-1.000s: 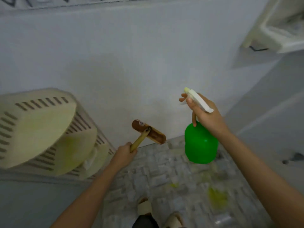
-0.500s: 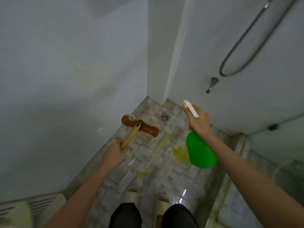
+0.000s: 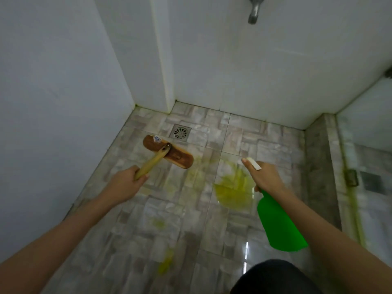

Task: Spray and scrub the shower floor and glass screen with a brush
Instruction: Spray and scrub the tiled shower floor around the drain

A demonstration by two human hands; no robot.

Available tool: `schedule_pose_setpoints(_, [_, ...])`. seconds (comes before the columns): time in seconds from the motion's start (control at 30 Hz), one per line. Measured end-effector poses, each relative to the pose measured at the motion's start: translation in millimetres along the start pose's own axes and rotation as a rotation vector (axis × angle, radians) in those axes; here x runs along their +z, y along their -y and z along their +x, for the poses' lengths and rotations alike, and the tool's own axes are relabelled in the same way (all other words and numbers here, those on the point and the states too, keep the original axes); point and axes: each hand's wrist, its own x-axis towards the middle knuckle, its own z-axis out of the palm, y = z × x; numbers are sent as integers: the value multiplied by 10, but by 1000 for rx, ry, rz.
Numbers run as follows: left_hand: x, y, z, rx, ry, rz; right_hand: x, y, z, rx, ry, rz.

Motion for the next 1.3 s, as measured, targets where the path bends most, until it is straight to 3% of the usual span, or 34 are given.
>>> schedule_pose_setpoints(0.33, [1185,186,461,186,-22,5,821,-1231,148,-10,-62,-75])
schedule_pose_setpoints(0.9, [1540,326,135,186,-84,-35,1240,-1339,-314,-143,32,-225])
schedule_pose_setpoints(1.3, [1605,230,185,180,-75,-53,1116,-1465,-156,-58,-132,-222])
